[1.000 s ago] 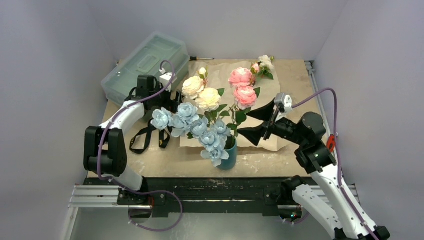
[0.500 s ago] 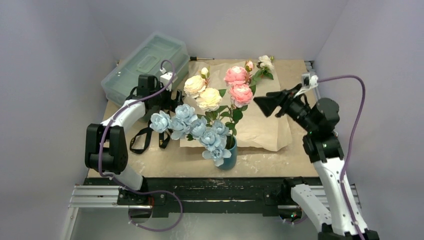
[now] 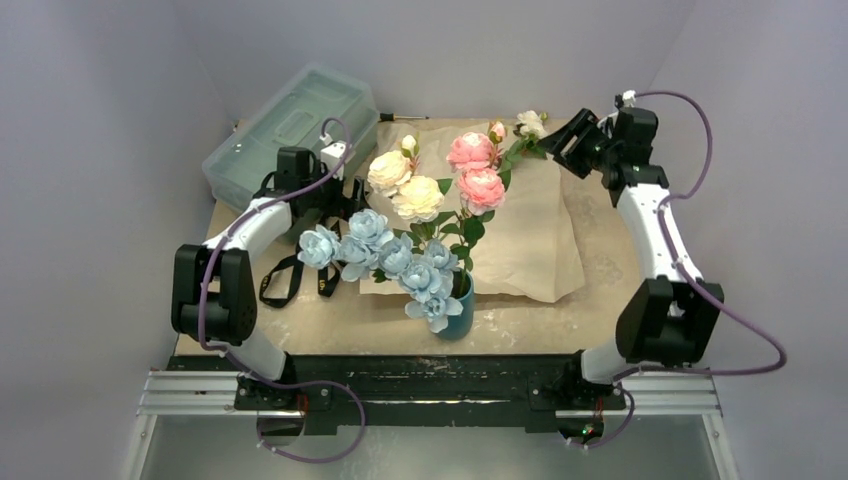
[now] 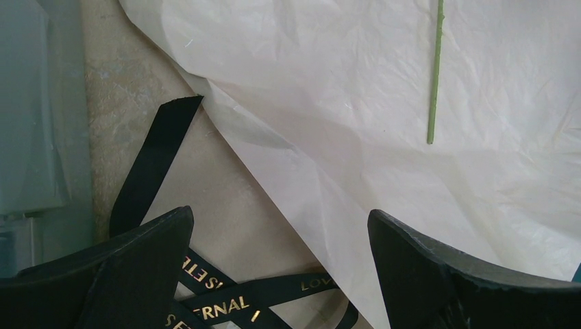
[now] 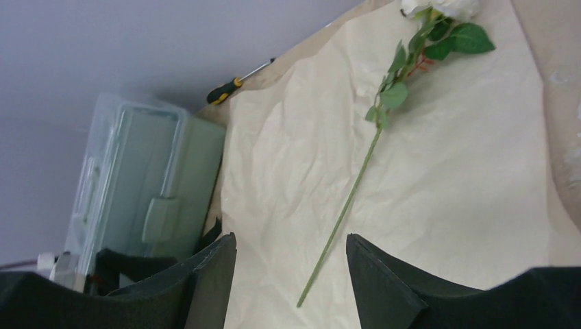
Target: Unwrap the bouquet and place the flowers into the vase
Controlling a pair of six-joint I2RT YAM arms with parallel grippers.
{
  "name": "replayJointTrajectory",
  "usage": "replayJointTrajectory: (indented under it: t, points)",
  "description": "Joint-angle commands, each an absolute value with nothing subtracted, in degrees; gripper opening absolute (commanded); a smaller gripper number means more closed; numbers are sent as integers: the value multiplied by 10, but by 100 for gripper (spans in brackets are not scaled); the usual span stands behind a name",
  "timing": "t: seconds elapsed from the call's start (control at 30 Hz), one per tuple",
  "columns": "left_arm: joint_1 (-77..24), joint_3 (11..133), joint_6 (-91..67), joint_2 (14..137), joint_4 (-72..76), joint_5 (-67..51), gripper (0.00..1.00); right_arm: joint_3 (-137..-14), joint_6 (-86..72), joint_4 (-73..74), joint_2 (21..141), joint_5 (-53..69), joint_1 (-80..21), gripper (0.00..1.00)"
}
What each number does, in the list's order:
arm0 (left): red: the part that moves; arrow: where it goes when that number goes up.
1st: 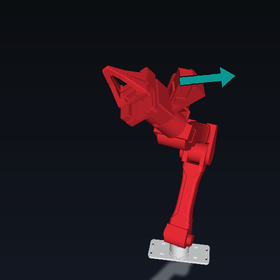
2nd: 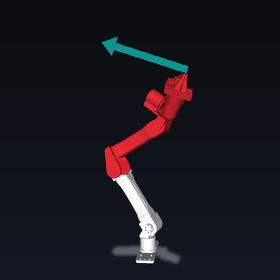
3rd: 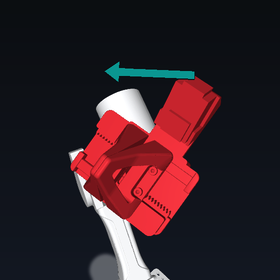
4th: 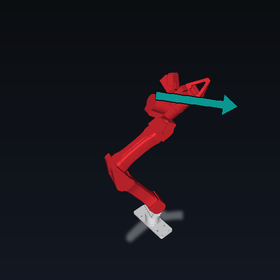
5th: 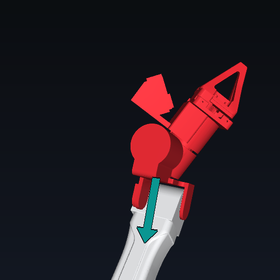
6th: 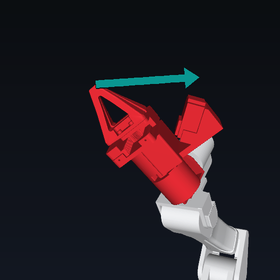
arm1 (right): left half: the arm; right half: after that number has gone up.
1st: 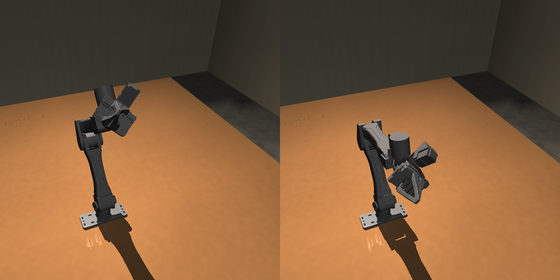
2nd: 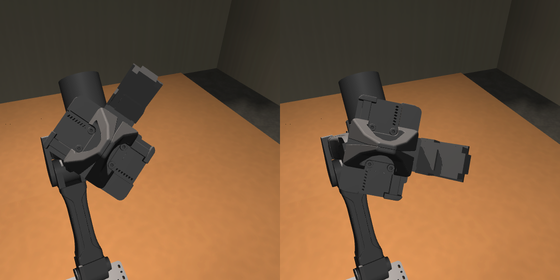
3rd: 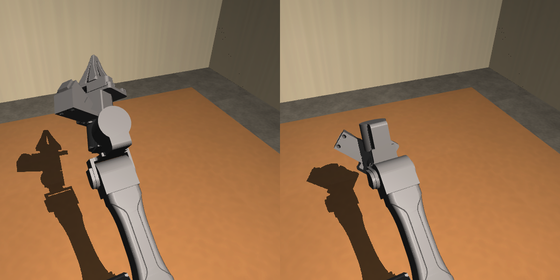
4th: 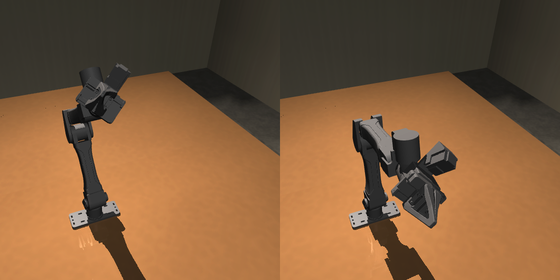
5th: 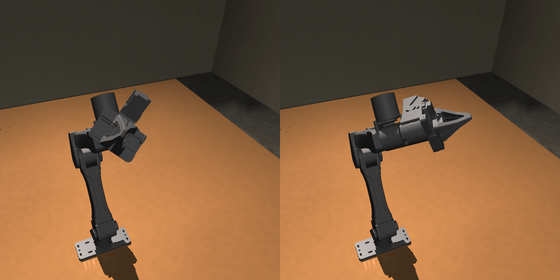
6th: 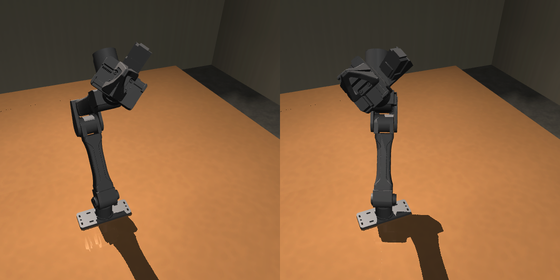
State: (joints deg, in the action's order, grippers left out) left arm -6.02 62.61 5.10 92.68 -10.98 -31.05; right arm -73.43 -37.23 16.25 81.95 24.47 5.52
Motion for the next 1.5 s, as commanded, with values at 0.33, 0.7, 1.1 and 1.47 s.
replayJointTrajectory:
  t: [0.33,0.7,1.1,1.47]
  points:
    - [-60,658,33,961,-79,-303,100,-998,-380,264,1117,66,-3,63]
    - [-60,671,78,966,-96,-315,100,-1056,-409,189,1236,14,-53,61]
    - [-62,681,70,954,-99,-320,100,-1111,-407,180,1315,-63,-59,53]
    - [-61,703,68,950,-123,-310,100,-1133,-397,164,1354,-71,-63,29]
